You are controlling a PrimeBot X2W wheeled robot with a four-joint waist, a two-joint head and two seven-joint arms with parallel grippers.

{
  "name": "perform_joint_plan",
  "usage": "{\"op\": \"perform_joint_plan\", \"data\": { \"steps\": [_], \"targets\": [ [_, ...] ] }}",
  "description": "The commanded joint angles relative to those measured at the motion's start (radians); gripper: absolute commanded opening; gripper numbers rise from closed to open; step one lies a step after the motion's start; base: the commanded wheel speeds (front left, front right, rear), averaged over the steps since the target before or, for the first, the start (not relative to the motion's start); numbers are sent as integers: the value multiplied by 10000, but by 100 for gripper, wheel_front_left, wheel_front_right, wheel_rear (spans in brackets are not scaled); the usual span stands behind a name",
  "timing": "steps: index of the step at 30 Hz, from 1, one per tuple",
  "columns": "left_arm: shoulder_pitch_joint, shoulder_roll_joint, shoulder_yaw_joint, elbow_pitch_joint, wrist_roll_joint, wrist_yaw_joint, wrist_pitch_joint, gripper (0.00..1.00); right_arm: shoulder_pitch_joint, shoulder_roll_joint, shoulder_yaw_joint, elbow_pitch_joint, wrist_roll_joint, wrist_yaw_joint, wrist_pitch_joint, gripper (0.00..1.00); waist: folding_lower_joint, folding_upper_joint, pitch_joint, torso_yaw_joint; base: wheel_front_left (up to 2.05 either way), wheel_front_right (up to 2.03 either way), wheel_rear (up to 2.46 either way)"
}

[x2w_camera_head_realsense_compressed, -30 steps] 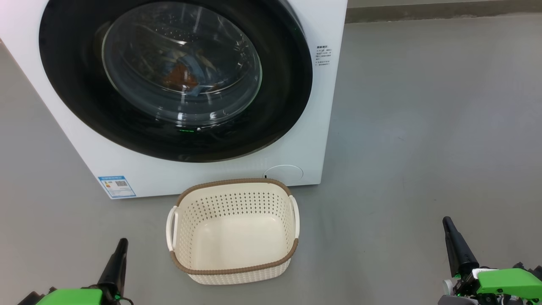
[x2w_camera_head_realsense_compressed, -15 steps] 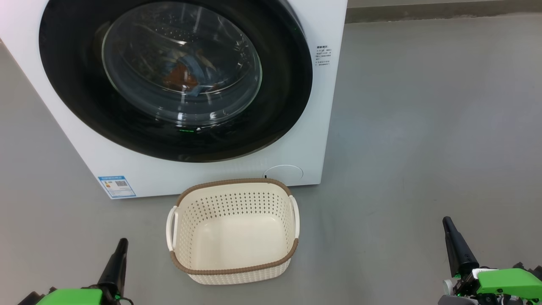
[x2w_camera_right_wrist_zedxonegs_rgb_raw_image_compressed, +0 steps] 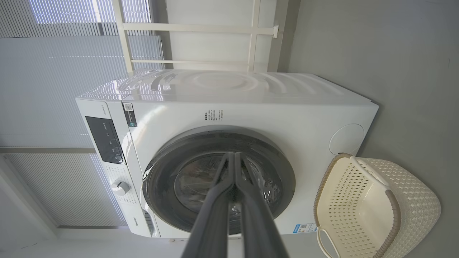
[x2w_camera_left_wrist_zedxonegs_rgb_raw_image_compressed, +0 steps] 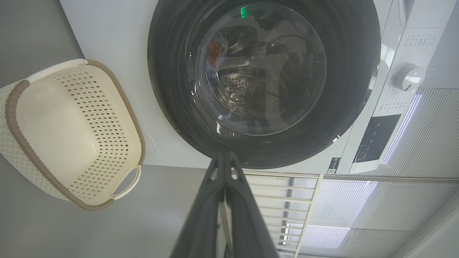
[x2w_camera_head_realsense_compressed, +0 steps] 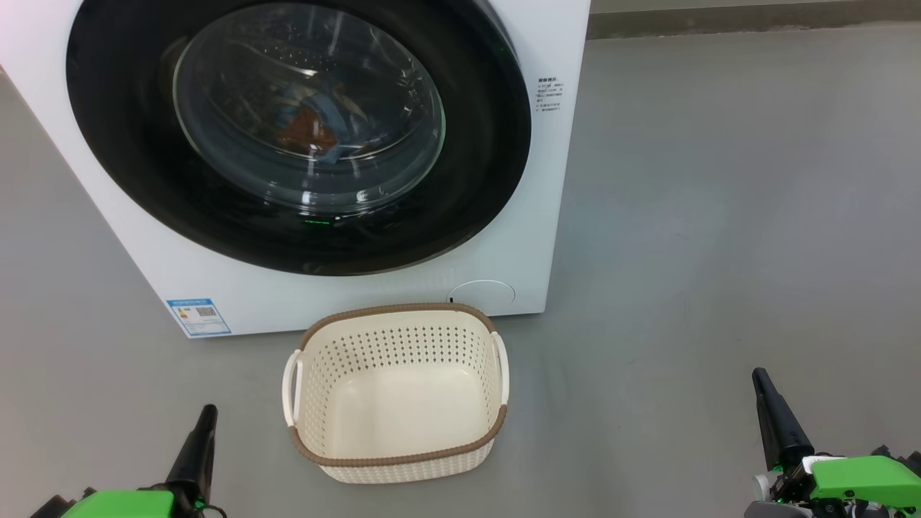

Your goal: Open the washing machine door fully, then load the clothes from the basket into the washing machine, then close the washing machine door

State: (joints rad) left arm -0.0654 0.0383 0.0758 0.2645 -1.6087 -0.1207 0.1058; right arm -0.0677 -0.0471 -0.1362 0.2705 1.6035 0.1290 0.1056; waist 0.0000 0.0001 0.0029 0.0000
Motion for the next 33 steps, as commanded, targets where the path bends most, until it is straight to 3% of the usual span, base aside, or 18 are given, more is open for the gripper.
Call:
{"op": "perform_joint_plan", "data": {
  "steps": [1, 33],
  "targets": [
    [-428, 141, 361, -191, -14, -100, 59, 0, -406, -31, 224, -254, 50, 17, 77, 0, 0, -1, 0, 0, 0, 0, 0],
    [-429, 133, 373, -191, -4, -100, 69, 0, -406, -31, 224, -254, 51, 17, 77, 0, 0, -1, 0, 0, 0, 0, 0]
  ]
}}
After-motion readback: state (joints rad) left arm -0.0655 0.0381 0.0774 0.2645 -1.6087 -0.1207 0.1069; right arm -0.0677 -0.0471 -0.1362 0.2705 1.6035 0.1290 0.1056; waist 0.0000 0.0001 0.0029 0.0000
